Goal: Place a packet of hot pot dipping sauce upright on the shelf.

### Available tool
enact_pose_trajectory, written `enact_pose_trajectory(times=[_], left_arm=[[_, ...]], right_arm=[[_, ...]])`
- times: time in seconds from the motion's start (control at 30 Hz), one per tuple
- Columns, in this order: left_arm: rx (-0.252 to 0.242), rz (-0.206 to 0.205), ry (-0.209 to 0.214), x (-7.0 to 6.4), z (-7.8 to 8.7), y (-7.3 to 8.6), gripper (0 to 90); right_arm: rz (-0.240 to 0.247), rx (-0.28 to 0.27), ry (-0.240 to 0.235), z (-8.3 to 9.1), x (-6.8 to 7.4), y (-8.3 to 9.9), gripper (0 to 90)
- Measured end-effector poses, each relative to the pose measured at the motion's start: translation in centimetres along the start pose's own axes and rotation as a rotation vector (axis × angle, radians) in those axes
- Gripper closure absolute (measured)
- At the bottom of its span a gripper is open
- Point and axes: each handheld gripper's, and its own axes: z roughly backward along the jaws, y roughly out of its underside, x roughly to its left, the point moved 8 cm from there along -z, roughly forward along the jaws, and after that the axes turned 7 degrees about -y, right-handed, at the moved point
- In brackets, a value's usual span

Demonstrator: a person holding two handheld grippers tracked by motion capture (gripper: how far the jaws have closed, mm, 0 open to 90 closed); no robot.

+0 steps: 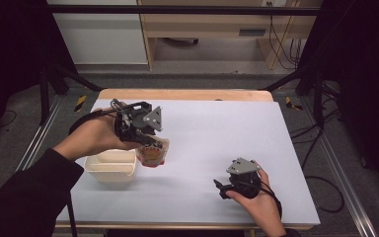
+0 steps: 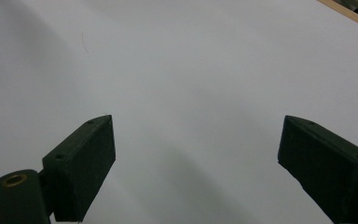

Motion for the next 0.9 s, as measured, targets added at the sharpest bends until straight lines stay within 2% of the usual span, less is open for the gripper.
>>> enact_pose_trajectory(times=[0.2,0.57,0.7,0.9], left_arm=[[-0.013,0.02,-0.012,0.9,1.0,0.1,76.6],[-0.007,0.034,-0.031,2.4,1.6,0.9,76.6],[-0.009,0.046,-0.041,3.0,1.7,1.5,76.6],[0.021,0.069,-0.04,3.9,1.4,3.0,76.6]], right_arm=[[-0.001,0.001,-0.001,0.0,0.0,0.0,11.5],[0.002,0.006,-0.003,-0.1,0.1,0.1,11.5],[0.005,0.009,-0.004,-0.2,0.1,0.1,11.5],[0.0,0.01,-0.005,-0.2,0.1,0.1,8.6]])
